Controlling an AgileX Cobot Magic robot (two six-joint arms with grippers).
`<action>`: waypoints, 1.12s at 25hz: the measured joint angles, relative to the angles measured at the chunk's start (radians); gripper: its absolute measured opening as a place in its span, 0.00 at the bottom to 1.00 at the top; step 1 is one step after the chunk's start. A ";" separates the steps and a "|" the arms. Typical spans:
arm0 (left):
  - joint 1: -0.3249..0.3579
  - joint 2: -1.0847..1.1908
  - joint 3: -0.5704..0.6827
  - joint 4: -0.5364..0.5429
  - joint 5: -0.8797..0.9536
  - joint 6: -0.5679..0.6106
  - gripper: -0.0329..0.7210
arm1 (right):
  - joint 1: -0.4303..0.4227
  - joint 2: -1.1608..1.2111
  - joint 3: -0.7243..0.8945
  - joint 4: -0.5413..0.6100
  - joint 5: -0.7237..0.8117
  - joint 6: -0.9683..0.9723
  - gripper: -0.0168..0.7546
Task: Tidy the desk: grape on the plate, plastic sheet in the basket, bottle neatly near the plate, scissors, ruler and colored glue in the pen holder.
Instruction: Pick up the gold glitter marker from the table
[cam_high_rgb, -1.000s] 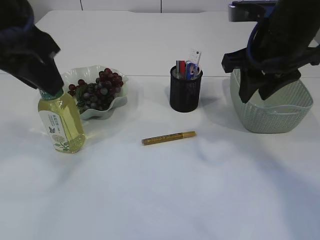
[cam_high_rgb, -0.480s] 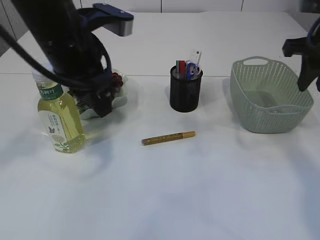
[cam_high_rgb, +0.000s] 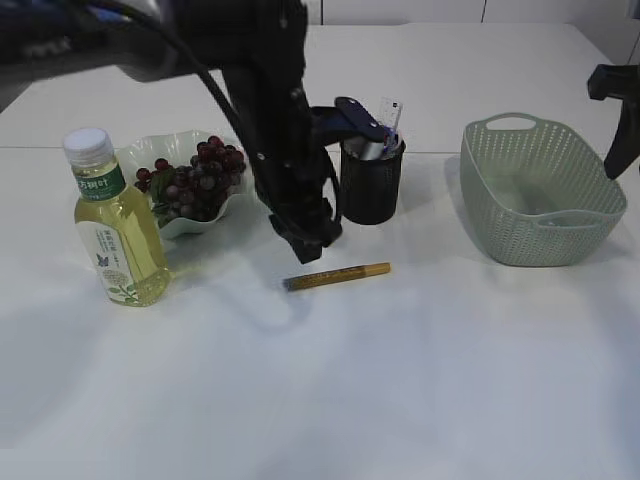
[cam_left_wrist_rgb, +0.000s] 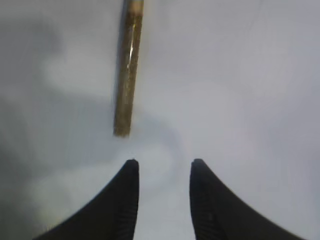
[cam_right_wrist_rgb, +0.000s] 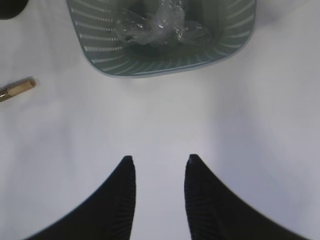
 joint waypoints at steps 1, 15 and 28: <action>-0.008 0.031 -0.035 0.000 0.000 0.011 0.38 | 0.000 0.000 0.000 0.004 0.000 -0.002 0.38; -0.015 0.237 -0.202 0.058 -0.004 0.032 0.38 | 0.000 0.000 0.000 0.008 0.000 -0.041 0.38; -0.009 0.276 -0.206 0.067 -0.015 0.045 0.38 | 0.000 0.000 0.000 0.008 0.000 -0.046 0.38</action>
